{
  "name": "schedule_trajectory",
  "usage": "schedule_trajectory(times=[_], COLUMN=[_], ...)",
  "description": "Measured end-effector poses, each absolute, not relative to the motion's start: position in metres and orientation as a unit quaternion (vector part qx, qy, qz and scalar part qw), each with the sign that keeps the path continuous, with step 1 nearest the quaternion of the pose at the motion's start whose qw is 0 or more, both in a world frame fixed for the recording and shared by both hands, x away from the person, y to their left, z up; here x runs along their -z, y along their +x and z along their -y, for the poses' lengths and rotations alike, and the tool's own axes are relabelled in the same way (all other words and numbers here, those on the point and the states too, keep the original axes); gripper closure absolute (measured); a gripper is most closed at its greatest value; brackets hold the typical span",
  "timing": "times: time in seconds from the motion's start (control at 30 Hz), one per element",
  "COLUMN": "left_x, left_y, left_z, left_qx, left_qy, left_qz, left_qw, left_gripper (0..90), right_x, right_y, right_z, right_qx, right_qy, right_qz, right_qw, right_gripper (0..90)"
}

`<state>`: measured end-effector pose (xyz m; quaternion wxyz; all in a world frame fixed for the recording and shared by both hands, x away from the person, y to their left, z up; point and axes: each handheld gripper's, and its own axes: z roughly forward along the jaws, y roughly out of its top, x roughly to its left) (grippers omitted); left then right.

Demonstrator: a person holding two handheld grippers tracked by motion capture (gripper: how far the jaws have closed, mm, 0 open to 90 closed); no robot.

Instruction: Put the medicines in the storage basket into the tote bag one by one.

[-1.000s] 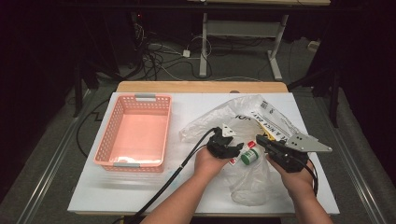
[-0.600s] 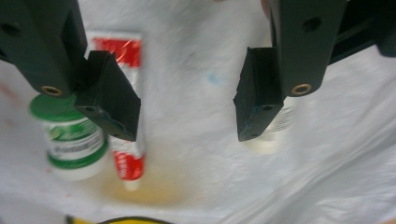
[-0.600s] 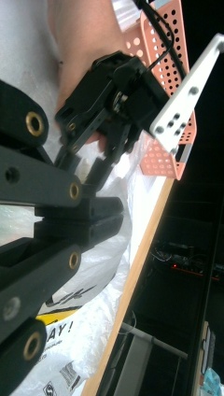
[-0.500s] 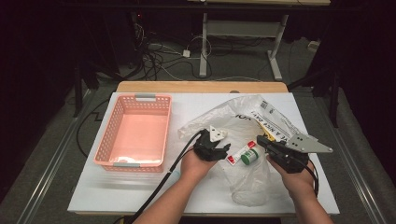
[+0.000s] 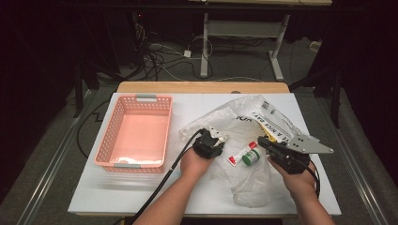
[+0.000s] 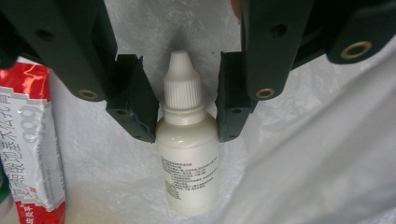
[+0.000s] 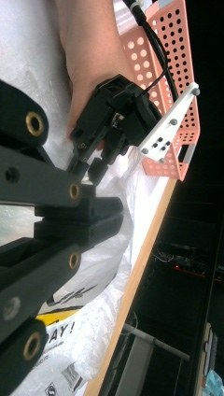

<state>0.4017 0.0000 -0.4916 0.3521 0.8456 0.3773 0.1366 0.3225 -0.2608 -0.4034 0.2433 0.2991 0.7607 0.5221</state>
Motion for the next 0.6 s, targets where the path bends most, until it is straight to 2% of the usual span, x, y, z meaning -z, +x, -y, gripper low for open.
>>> schedule_trajectory(times=[0.2, 0.33, 0.6], left_x=[0.489, 0.482, 0.479], left_y=[0.396, 0.388, 0.389], left_z=[0.004, 0.011, 0.046], left_qx=[-0.137, -0.137, -0.122], left_qy=[0.852, 0.848, 0.855], left_qz=[-0.366, -0.355, -0.334], left_qw=[0.348, 0.368, 0.379], left_gripper=[58.1, 58.2, 58.1], right_x=[0.403, 0.403, 0.403], right_y=[0.322, 0.322, 0.322], right_z=[0.259, 0.26, 0.259], right_qx=[-0.523, -0.523, -0.523], right_qy=[0.298, 0.298, 0.3], right_qz=[-0.76, -0.761, -0.76], right_qw=[0.243, 0.244, 0.242], right_gripper=[90.0, 90.0, 90.0])
